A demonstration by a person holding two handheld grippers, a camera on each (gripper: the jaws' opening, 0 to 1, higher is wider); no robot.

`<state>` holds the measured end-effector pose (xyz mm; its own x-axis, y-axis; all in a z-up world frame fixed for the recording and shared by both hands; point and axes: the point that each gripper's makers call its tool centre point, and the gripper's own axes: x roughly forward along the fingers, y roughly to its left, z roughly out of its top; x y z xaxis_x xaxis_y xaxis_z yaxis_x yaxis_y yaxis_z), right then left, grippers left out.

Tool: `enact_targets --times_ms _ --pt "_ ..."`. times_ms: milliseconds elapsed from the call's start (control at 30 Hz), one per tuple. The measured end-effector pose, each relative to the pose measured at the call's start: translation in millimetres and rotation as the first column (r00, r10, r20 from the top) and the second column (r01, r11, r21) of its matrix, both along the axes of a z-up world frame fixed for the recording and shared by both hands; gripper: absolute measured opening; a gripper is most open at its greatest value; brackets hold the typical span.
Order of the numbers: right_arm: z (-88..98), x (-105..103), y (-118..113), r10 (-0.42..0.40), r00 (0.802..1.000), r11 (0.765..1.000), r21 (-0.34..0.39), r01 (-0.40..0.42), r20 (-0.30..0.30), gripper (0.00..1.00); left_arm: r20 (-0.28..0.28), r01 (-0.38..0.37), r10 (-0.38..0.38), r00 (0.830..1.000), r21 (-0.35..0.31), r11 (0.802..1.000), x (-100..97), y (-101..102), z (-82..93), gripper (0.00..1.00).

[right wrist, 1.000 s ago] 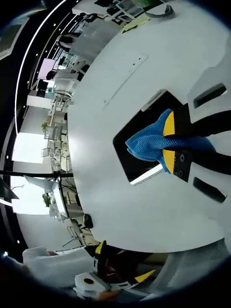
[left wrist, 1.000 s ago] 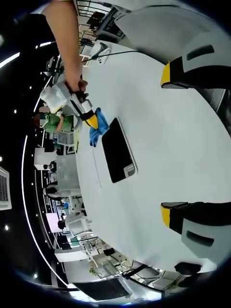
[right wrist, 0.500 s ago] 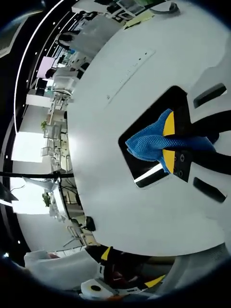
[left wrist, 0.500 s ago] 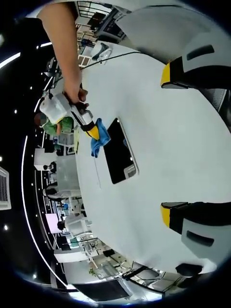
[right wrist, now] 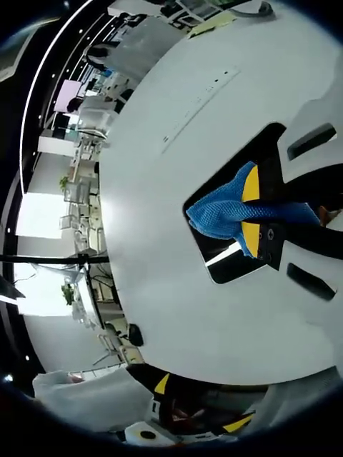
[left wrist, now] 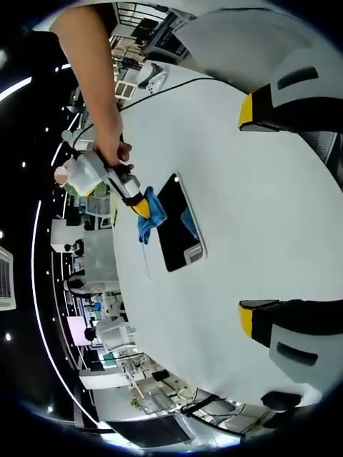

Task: Wipe the mirror surface with the cleaning cloth until all visible marks leave the cleaned area.

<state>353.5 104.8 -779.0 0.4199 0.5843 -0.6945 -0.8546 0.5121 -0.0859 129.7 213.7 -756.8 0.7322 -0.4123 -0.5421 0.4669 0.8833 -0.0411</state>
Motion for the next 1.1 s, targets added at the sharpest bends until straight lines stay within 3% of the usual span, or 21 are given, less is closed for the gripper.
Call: enact_targets --times_ms 1100 --pt "-25.8 41 45 -0.006 1.0 1.0 -0.002 0.006 -0.023 0.03 -0.017 -0.01 0.01 1.0 -0.013 1.0 2.3 8 -6.9 0.98"
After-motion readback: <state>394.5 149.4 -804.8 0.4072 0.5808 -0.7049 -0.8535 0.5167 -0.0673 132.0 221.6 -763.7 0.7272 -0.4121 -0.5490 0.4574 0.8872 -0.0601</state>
